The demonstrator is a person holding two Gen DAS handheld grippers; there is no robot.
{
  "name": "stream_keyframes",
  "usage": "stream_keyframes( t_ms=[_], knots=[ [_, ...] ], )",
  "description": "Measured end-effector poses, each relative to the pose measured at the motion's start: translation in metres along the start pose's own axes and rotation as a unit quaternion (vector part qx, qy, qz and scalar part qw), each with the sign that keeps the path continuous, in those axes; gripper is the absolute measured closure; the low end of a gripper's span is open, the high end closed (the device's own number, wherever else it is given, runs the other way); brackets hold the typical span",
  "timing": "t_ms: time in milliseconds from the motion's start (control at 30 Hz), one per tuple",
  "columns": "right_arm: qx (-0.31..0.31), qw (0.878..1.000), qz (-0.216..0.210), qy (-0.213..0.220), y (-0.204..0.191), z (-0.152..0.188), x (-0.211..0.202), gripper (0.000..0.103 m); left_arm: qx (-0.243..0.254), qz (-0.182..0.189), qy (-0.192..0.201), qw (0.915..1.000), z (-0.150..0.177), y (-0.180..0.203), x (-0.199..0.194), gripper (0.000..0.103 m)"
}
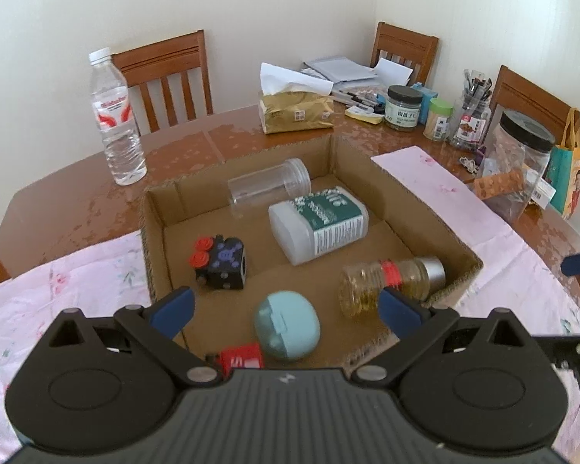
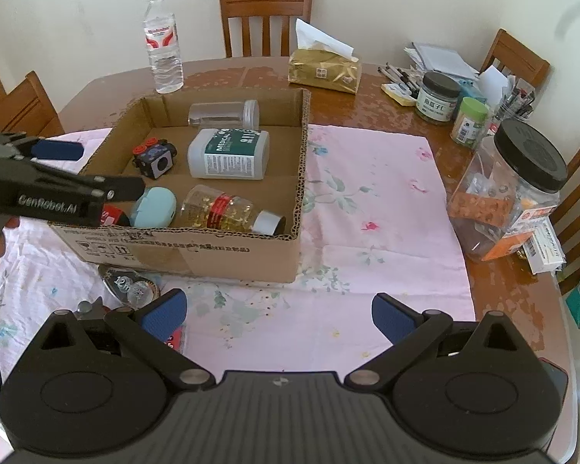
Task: Organize rigid objects
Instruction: 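Move left tool to the grey elephant toy while right tool approaches the red card pack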
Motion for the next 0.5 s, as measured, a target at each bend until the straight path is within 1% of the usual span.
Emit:
stream_keyframes(
  t_ms=[133, 267, 400, 500],
  knots=[
    [0.000, 1.000, -0.007, 0.004, 0.000, 0.002, -0.002, 0.000, -0.013, -0.011, -0.008, 0.9998, 0.017, 0.003, -0.009, 0.001],
    [0.002, 1.000, -0.015, 0.005, 0.000, 0.006, -0.002, 0.000, -0.038, -0.018, -0.021, 0.9989, 0.039, 0.004, -0.014, 0.001],
    [-0.001, 0.999, -0.032, 0.007, -0.002, 0.012, -0.003, 0.000, -0.061, -0.040, -0.032, 0.9968, 0.059, 0.001, -0.020, 0.001],
    [-0.011, 0.999, -0.048, 0.003, -0.007, 0.018, 0.003, 0.000, -0.076, -0.058, -0.032, 0.9948, 0.072, -0.001, -0.030, 0.001]
  ],
)
Point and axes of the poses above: each gripper's, at about its wrist camera, not at the fingertips, and x roughly the way its jaws point, y to its right, z to its underside, the point moved 8 cm from there along x, roughly the way its jaws point, and after that the axes turned 8 degrees about z, right-handed, at the moved point
